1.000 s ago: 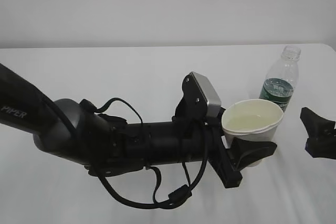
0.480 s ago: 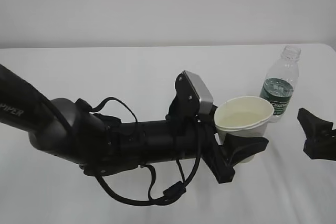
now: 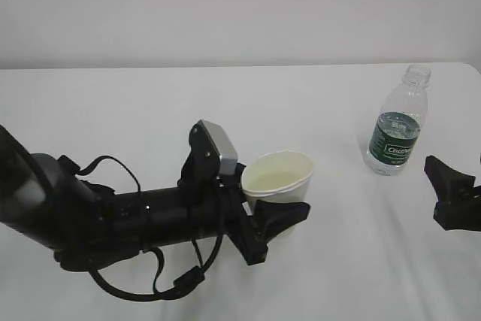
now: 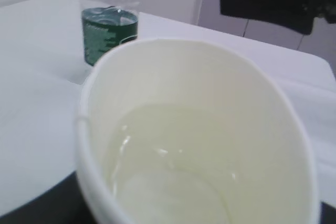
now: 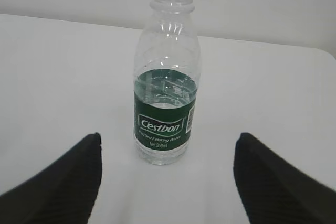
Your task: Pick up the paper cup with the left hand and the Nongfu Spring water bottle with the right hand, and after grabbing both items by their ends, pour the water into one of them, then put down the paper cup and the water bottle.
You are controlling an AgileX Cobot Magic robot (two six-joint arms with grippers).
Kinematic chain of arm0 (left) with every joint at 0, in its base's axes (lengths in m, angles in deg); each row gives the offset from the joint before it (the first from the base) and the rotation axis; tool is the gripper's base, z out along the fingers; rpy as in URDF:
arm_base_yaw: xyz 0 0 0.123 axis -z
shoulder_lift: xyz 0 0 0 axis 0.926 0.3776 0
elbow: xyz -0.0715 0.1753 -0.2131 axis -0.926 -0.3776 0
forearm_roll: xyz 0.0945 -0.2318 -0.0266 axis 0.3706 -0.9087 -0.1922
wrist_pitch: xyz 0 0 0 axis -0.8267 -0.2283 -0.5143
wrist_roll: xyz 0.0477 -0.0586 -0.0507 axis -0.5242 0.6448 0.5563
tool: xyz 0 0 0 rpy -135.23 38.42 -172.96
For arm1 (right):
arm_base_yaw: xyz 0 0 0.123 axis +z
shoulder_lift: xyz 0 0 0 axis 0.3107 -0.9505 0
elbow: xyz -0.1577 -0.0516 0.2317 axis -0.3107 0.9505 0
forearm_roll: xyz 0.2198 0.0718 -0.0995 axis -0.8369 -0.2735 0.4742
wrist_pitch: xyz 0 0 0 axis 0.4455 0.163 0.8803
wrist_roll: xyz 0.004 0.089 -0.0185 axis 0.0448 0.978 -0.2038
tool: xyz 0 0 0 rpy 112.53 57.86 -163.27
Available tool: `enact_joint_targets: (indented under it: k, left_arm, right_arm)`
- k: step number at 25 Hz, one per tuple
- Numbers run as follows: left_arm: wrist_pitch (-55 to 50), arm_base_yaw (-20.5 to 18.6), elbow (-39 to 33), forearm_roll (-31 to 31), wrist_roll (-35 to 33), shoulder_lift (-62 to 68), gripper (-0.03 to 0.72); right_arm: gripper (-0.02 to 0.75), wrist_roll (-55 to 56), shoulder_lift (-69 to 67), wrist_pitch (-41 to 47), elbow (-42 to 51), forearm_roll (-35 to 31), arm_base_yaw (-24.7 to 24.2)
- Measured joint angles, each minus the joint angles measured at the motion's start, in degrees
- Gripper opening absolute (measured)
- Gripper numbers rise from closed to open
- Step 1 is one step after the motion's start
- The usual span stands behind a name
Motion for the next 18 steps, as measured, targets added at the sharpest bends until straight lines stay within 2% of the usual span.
enact_joint_targets:
  k: [5, 11, 18]
  left_arm:
    - [0.0, -3.1, -2.5, -2.3, -1.7, -1.6, 0.425]
    - [0.1, -4.9, -4.6, -7.7, -2.5, -3.2, 0.421]
    - [0.1, -5.5, -7.5, -18.1, -6.3, -4.2, 0.419]
  right_arm:
    - [0.592, -0.1, 0.0, 0.0, 0.0, 0.3, 0.0]
    - [0.593, -0.2, 0.0, 0.0, 0.0, 0.3, 0.0]
    - [0.593, -0.2, 0.0, 0.0, 0.0, 0.4, 0.0]
